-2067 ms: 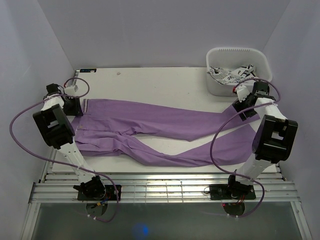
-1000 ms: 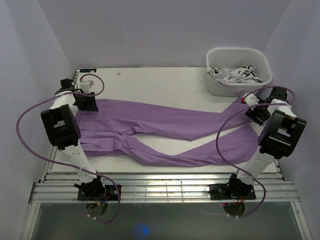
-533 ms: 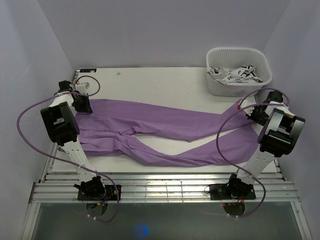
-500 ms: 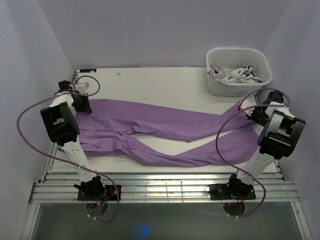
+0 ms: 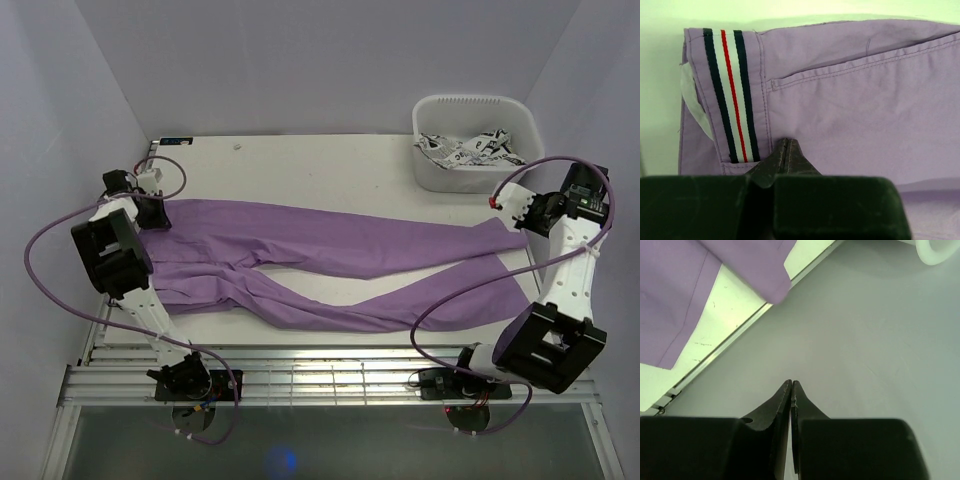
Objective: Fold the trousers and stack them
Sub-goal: Flatten the trousers out
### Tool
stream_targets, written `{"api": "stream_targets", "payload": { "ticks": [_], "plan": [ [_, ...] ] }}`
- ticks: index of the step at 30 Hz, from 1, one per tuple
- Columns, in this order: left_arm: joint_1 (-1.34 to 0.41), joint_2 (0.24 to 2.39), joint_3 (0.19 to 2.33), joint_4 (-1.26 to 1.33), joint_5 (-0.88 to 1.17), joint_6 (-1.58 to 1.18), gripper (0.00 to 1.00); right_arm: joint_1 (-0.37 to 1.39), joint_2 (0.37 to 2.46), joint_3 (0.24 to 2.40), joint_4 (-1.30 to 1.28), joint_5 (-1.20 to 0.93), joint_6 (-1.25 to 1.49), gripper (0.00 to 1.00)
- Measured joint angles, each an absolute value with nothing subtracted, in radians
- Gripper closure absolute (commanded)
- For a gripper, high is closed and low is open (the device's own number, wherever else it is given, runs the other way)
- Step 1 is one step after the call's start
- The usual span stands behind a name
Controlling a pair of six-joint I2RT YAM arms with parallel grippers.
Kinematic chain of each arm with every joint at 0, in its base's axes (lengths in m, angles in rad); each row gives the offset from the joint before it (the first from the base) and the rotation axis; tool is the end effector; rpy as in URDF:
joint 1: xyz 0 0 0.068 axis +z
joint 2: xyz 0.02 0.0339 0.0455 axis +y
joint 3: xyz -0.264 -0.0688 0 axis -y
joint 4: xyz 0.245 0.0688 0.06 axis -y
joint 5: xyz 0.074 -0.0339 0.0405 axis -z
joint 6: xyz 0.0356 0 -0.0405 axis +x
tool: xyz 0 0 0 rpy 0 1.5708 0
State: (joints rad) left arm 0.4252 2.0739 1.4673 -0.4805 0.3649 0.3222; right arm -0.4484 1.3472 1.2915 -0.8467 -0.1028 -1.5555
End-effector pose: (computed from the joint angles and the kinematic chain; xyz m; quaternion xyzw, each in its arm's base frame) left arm 0.3994 0.1669 0.1595 -0.0058 0.9558 -0.0780 0.2836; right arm 0.2514 -0.1169 0.3313 -0.5103 0.7937 -0.2498 0.2173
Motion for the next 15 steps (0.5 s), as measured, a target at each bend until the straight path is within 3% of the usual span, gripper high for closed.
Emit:
{"api": "stream_targets", "payload": {
  "ticks": [7, 8, 11, 12, 14, 15],
  "plan": [
    [0.488, 2.015, 1.382, -0.408, 0.338, 0.297, 1.0, -0.402, 1.372, 1.277, -0.85, -0.057, -1.526, 0.91],
    [0.494, 2.014, 1.382, -0.405, 0.336, 0.294, 1.0, -0.387, 1.414, 1.279, -0.842, -0.052, -1.509, 0.77],
    [0.501, 2.014, 1.382, -0.395, 0.336, 0.292, 1.0, -0.353, 1.567, 1.299, -0.825, -0.048, -1.456, 0.49],
    [0.501, 2.014, 1.382, -0.395, 0.336, 0.292, 1.0, -0.347, 1.611, 1.301, -0.816, -0.049, -1.448, 0.29],
    [0.5, 2.014, 1.382, -0.395, 0.336, 0.294, 1.0, -0.35, 1.681, 1.3, -0.797, -0.046, -1.436, 0.15],
    [0.5, 2.014, 1.382, -0.396, 0.336, 0.297, 1.0, -0.356, 1.705, 1.3, -0.781, -0.047, -1.439, 0.14]
  ]
}}
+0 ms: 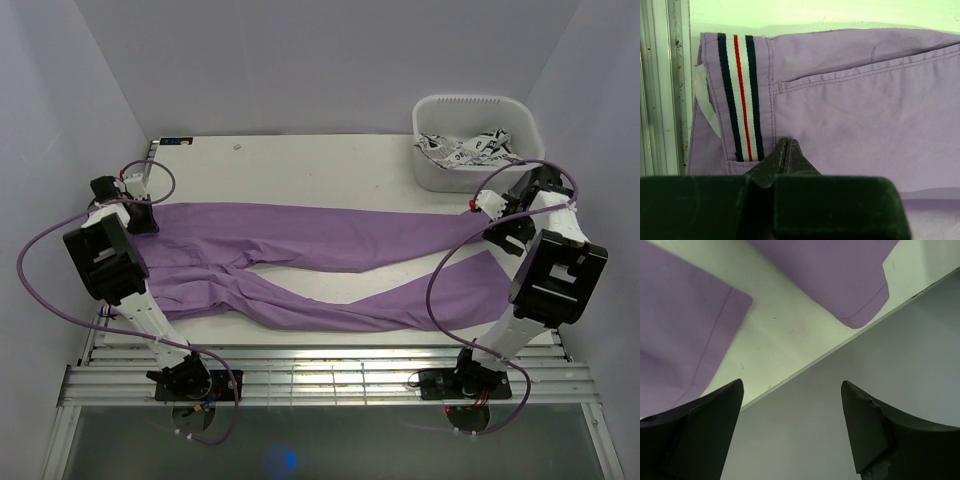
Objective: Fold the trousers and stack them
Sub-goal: Flatten the trousers out
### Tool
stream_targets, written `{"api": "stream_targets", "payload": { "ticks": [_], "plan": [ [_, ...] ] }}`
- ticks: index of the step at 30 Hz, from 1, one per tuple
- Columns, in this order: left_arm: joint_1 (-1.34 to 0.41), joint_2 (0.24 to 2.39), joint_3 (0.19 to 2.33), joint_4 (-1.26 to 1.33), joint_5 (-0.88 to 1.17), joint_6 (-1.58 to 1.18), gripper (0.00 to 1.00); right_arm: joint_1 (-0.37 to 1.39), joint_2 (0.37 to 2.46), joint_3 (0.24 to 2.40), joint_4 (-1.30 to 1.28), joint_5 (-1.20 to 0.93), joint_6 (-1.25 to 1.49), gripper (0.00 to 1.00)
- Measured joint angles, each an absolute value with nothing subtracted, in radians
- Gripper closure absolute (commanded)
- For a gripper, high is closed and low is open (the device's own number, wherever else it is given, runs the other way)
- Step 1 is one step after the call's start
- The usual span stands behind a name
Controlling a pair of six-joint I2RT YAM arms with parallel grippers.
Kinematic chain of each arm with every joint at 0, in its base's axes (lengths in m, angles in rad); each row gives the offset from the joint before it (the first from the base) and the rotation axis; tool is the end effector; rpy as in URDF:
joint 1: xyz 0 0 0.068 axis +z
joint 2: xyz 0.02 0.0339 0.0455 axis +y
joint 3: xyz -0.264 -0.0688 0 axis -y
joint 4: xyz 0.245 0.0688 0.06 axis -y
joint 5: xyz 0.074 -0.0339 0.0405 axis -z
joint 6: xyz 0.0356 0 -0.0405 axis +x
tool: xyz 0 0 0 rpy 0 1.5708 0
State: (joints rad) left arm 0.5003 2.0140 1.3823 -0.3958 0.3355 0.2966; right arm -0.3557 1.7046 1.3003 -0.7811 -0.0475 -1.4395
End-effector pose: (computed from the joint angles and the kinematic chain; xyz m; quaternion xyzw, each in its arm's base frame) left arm 0.3759 0.1921 0.1636 -0.0520 0.9494 -0.0456 0.3062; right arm 0.3242 -0.1186 0.2324 -0.5100 0.8383 -0.1352 0.1376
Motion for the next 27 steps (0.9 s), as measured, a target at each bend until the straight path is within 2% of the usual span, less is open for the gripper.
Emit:
{"api": "stream_targets", "payload": {
  "ticks": [8, 16, 19, 20, 22, 27],
  "plan": [
    [0.499, 2.014, 1.385, -0.403, 0.331, 0.318, 1.0, -0.387, 1.725, 1.212, -0.522, -0.106, -1.512, 0.11],
    [0.499, 2.016, 1.394, -0.42, 0.325, 0.324, 1.0, -0.356, 1.797, 1.171, -0.403, -0.18, -1.547, 0.16],
    [0.499, 2.017, 1.397, -0.426, 0.324, 0.324, 1.0, -0.344, 1.837, 1.162, -0.356, -0.187, -1.554, 0.44],
    [0.499, 2.017, 1.397, -0.428, 0.324, 0.324, 1.0, -0.34, 1.848, 1.162, -0.345, -0.186, -1.557, 0.71],
    [0.499, 2.017, 1.399, -0.433, 0.323, 0.324, 1.0, -0.334, 1.856, 1.163, -0.331, -0.186, -1.557, 0.9],
    [0.499, 2.017, 1.402, -0.437, 0.321, 0.324, 1.0, -0.326, 1.839, 1.162, -0.353, -0.165, -1.554, 0.92]
  ]
}}
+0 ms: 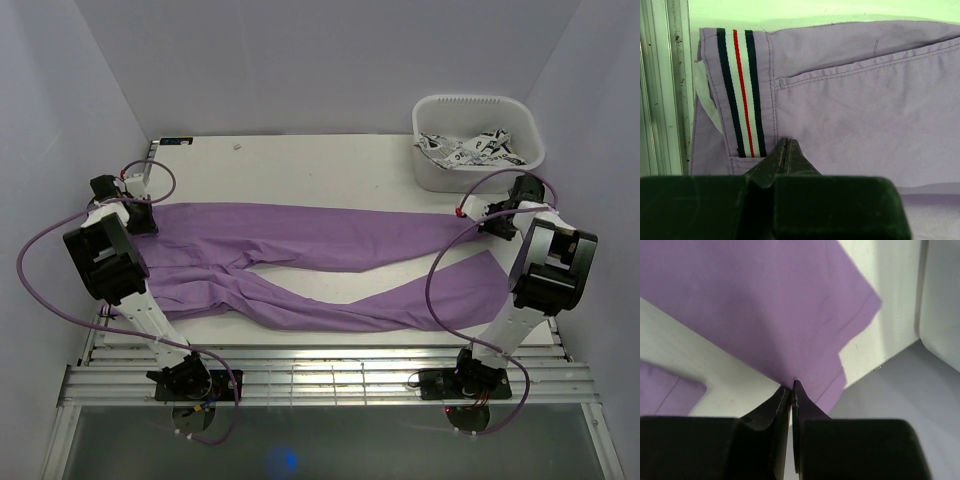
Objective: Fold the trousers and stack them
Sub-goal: Flatten the trousers out
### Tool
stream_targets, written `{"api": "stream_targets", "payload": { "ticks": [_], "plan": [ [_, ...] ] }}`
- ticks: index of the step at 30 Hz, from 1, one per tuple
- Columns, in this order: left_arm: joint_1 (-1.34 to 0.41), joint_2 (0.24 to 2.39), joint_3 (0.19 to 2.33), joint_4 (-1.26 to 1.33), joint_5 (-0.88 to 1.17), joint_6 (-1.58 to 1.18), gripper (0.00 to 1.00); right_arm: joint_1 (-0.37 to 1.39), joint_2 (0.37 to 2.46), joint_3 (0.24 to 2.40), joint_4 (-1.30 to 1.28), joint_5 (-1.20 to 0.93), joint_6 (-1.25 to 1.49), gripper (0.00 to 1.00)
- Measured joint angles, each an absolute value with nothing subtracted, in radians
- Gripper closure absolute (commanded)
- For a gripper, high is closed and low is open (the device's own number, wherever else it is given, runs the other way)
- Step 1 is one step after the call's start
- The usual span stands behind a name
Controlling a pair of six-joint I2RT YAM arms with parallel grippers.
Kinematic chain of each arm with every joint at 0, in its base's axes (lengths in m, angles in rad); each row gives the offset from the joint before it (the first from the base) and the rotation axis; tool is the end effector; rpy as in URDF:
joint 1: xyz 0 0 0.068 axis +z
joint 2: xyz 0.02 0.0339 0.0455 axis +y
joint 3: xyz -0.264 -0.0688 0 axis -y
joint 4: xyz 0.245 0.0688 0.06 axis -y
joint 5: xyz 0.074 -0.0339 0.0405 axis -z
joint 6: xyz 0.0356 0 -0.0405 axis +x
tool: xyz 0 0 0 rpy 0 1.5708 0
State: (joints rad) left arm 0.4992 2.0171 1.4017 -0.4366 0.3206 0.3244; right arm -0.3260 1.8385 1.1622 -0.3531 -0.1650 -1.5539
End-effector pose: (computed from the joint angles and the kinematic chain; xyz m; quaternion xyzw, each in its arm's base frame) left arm 0.3759 0.1922 0.1656 -0.0425 0.9541 -0.0400 0.2938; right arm 0.3568 -0.1145 0.1680 -0.5712 0.7722 -0.1684 0.2213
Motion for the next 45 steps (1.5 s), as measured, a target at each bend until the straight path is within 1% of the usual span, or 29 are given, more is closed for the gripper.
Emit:
{"api": "stream_targets", "payload": {
  "ticks": [3, 7, 9, 12, 13, 18, 23, 26, 27, 28, 29, 30, 31, 32, 33, 36, 38, 39, 40, 41, 42, 43, 44, 45],
  "plan": [
    [0.499, 2.017, 1.401, -0.436, 0.32, 0.324, 1.0, -0.333, 1.755, 1.163, -0.429, -0.164, -1.56, 0.92],
    [0.498, 2.016, 1.394, -0.427, 0.321, 0.324, 1.0, -0.348, 1.556, 1.184, -0.566, -0.167, -1.586, 0.92],
    [0.495, 2.004, 1.373, -0.409, 0.322, 0.323, 1.0, -0.35, 1.404, 1.233, -0.674, -0.179, -1.632, 0.92],
    [0.495, 1.999, 1.364, -0.4, 0.322, 0.32, 1.0, -0.35, 1.285, 1.282, -0.803, -0.18, -1.697, 0.92],
    [0.495, 1.982, 1.346, -0.381, 0.322, 0.319, 1.0, -0.351, 1.278, 1.278, -0.914, -0.147, -1.752, 0.92],
    [0.498, 1.863, 1.202, -0.258, 0.301, 0.305, 1.0, -0.359, 1.29, 1.185, -1.076, 0.014, -1.846, 0.92],
    [0.509, 1.754, 1.113, -0.126, 0.276, 0.274, 1.0, -0.356, 1.259, 1.105, -1.129, 0.077, -1.918, 0.92],
    [0.512, 1.718, 1.092, -0.044, 0.258, 0.249, 1.0, -0.331, 1.328, 1.111, -1.088, 0.11, -1.919, 0.92],
    [0.513, 1.711, 1.089, -0.017, 0.248, 0.24, 1.0, -0.316, 1.401, 1.14, -1.077, 0.116, -1.901, 0.9],
    [0.514, 1.707, 1.088, 0.006, 0.239, 0.232, 1.0, -0.304, 1.464, 1.188, -1.075, 0.117, -1.88, 0.84],
    [0.514, 1.707, 1.088, 0.027, 0.228, 0.224, 1.0, -0.292, 1.552, 1.254, -1.07, 0.117, -1.855, 0.75],
    [0.514, 1.707, 1.088, 0.047, 0.217, 0.217, 1.0, -0.274, 1.663, 1.343, -1.043, 0.118, -1.805, 0.6],
    [0.514, 1.707, 1.088, 0.06, 0.204, 0.211, 1.0, -0.26, 1.74, 1.415, -1.01, 0.12, -1.765, 0.4],
    [0.514, 1.707, 1.088, 0.069, 0.194, 0.208, 1.0, -0.247, 1.805, 1.472, -0.972, 0.124, -1.737, 0.03],
    [0.514, 1.708, 1.088, 0.082, 0.183, 0.204, 1.0, -0.228, 1.868, 1.519, -0.91, 0.131, -1.688, 0.1],
    [0.514, 1.714, 1.091, 0.101, 0.157, 0.203, 1.0, -0.188, 1.924, 1.538, -0.794, 0.154, -1.606, 0.1],
    [0.514, 1.73, 1.12, 0.063, 0.178, 0.218, 0.89, -0.174, 1.908, 1.516, -0.768, 0.155, -1.577, 0.1],
    [0.514, 1.745, 1.147, 0.031, 0.201, 0.231, 0.84, -0.172, 1.881, 1.487, -0.752, 0.154, -1.565, 0.06],
    [0.516, 1.758, 1.172, -0.002, 0.224, 0.239, 0.7, -0.175, 1.852, 1.459, -0.746, 0.15, -1.555, 0.03],
    [0.516, 1.778, 1.21, -0.056, 0.26, 0.258, 0.63, -0.183, 1.807, 1.418, -0.749, 0.143, -1.546, 0.0],
    [0.517, 1.797, 1.244, -0.106, 0.304, 0.277, 0.49, -0.193, 1.761, 1.383, -0.752, 0.13, -1.54, 0.08],
    [0.516, 1.811, 1.27, -0.15, 0.346, 0.296, 0.46, -0.202, 1.723, 1.356, -0.757, 0.12, -1.536, 0.12],
    [0.514, 1.826, 1.292, -0.2, 0.397, 0.321, 0.45, -0.209, 1.68, 1.331, -0.767, 0.106, -1.522, 0.16],
    [0.509, 1.834, 1.301, -0.241, 0.437, 0.339, 0.45, -0.218, 1.639, 1.309, -0.776, 0.09, -1.503, 0.23]
  ]
}}
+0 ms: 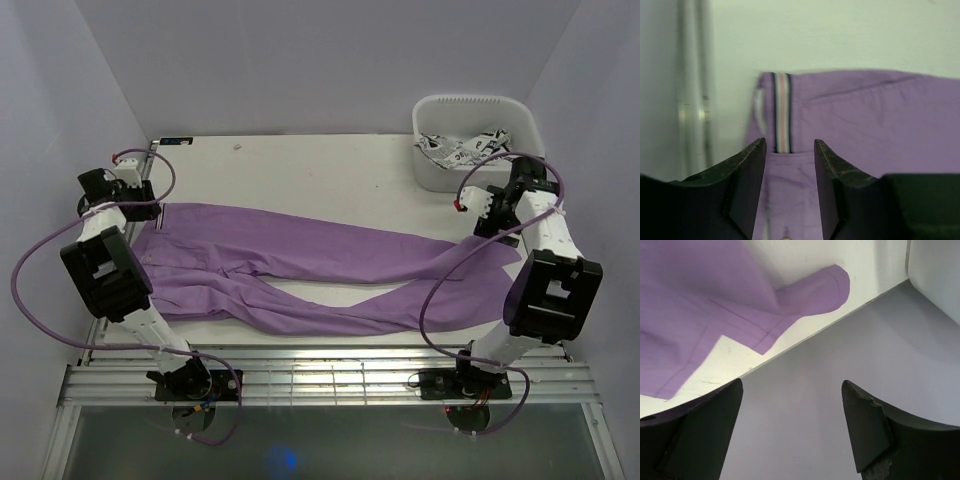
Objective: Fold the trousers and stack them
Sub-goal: Flatten the trousers out
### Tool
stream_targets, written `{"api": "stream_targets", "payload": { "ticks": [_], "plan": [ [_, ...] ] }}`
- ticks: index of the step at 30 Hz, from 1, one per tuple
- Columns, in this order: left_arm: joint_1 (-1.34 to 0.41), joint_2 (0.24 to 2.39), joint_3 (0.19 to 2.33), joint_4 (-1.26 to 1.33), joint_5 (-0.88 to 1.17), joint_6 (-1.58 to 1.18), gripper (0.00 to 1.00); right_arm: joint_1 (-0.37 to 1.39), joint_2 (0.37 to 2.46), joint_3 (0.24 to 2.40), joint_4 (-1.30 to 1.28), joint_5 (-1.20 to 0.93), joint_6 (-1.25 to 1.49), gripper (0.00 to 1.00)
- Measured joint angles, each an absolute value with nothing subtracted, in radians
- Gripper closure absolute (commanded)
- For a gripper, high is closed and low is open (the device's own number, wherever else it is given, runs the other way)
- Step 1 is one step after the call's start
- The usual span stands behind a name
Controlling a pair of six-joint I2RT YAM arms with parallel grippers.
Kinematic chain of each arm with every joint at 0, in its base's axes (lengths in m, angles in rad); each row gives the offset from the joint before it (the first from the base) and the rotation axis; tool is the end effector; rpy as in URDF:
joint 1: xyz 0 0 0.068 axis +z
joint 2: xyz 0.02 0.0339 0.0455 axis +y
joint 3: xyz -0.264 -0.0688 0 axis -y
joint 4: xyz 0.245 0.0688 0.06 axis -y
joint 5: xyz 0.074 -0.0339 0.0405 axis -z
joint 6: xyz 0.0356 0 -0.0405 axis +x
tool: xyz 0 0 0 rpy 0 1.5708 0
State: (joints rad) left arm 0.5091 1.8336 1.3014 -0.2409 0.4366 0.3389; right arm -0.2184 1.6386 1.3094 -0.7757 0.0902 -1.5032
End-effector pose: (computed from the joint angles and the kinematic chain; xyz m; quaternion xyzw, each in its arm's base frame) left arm 0.3620 0.1848 0.2216 0.0073 0.9035 -0.0259 0.4277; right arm 0.3296 -0.0764 0.2567 -0.5740 0.7845 -0.2035 0.1171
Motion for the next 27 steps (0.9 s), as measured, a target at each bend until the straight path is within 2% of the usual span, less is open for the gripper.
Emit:
{"api": "stream_targets", "payload": {
  "ticks": [4, 8, 10, 13, 17, 23, 27],
  "plan": [
    [0.452, 1.848, 1.307, -0.39, 0.533, 0.406, 0.51, -0.227, 1.56, 1.253, -0.797, 0.009, -1.409, 0.35],
    [0.333, 1.858, 1.306, -0.455, 0.556, 0.434, 0.54, -0.229, 1.626, 1.221, -0.802, -0.046, -1.281, 0.44],
    [0.27, 1.866, 1.306, -0.467, 0.556, 0.432, 0.59, -0.234, 1.678, 1.208, -0.801, -0.06, -1.221, 0.48],
    [0.173, 1.893, 1.306, -0.458, 0.525, 0.404, 0.61, -0.242, 1.75, 1.197, -0.778, -0.072, -1.124, 0.51],
    [0.108, 2.004, 1.354, -0.446, 0.45, 0.322, 0.72, -0.25, 1.805, 1.196, -0.728, -0.075, -1.018, 0.55],
    [0.159, 2.131, 1.524, -0.424, 0.387, 0.205, 0.82, -0.258, 1.84, 1.203, -0.677, -0.044, -0.941, 0.55],
    [0.219, 2.213, 1.643, -0.439, 0.392, 0.145, 0.82, -0.274, 1.846, 1.211, -0.662, -0.041, -0.923, 0.55]
  ]
}}
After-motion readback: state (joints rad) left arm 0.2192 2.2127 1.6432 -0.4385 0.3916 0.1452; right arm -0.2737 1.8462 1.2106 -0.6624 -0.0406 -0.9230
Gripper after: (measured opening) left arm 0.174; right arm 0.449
